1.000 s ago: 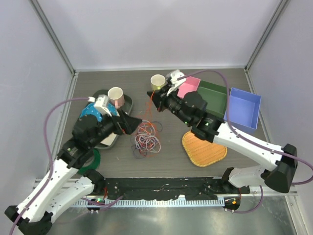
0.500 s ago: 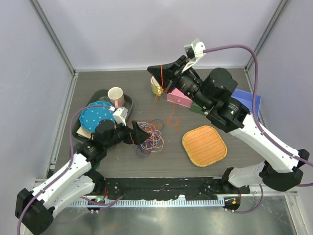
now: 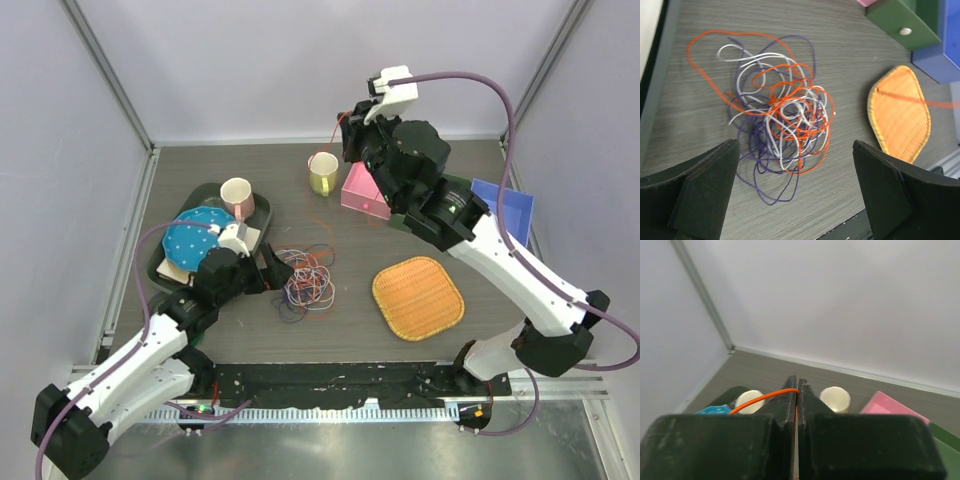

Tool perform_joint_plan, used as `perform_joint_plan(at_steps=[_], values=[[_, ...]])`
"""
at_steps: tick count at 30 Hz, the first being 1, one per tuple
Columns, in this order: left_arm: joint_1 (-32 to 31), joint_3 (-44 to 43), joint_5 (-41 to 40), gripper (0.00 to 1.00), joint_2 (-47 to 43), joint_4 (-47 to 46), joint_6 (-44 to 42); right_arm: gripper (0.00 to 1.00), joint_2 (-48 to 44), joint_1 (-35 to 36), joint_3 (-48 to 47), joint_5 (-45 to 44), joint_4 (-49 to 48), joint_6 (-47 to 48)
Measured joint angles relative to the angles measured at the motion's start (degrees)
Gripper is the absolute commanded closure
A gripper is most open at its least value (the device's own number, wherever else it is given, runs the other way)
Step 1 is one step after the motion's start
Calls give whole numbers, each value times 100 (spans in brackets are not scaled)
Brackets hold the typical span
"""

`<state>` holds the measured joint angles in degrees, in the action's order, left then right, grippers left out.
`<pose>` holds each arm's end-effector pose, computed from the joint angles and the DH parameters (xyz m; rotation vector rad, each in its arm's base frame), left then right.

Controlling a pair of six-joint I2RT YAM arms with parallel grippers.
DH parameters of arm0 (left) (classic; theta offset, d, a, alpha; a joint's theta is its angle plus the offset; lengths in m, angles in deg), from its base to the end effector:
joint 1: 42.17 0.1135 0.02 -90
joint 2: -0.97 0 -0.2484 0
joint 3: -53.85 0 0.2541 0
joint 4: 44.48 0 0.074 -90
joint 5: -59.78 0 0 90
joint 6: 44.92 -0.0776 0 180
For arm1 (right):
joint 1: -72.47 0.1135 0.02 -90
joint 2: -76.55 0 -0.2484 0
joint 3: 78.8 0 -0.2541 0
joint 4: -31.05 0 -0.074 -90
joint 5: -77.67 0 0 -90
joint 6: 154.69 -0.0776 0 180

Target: Untangle the cables

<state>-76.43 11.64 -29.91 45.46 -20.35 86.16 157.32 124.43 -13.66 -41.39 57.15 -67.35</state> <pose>0.1919 -0.1312 0.2100 -0.1234 2.1311 -0.8132 0.2337 0.2375 0.5208 -0.2048 1.4480 0.4168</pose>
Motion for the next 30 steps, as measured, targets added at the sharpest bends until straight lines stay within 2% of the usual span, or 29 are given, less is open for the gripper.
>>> perform_joint_plan(at_steps=[4,10,15,23,30], values=[[-2,0,-387,0,-79,358,216,99,264,-669,-11,-229,205,-101],[-2,0,-708,0,-380,588,308,99,538,-2315,-267,-98,691,-540],[-2,0,-907,0,-343,636,330,99,459,-3467,-481,-74,1005,-885],[-2,0,-931,0,79,651,330,99,131,-4822,-625,-179,1261,-1003],[-2,0,-1001,0,168,654,330,99,107,-5932,72,-105,1222,-1318]])
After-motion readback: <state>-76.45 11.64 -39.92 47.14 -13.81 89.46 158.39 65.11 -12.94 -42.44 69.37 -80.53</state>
